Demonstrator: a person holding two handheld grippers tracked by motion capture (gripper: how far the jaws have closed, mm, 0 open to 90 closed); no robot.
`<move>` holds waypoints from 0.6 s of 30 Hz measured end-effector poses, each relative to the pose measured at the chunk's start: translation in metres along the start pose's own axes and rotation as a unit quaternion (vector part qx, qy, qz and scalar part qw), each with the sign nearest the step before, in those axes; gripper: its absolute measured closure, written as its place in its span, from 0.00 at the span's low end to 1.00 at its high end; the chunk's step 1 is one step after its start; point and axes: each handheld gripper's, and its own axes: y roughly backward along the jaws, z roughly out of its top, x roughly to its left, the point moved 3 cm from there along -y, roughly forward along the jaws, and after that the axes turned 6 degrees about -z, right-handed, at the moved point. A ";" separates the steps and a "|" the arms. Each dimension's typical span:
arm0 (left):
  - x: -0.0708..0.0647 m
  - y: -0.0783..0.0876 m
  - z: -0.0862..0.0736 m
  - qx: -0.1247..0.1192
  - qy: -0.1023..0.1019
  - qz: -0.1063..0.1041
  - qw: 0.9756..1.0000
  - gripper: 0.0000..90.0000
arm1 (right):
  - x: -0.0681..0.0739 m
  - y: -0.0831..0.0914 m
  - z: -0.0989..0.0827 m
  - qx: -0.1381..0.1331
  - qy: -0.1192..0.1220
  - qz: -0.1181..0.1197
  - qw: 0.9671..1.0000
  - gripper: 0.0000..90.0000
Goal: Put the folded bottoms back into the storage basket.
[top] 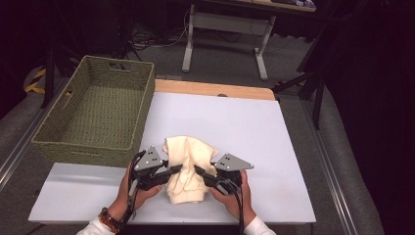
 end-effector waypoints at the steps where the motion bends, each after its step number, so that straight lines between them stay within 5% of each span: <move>1: 0.000 0.000 0.000 0.000 0.000 0.000 1.000 0.80 | 0.001 0.000 0.001 0.000 -0.001 0.001 1.000 0.73; 18: -0.001 0.019 0.016 -0.016 -0.017 0.006 1.000 0.80 | 0.008 0.006 0.022 -0.019 -0.002 -0.002 1.000 0.73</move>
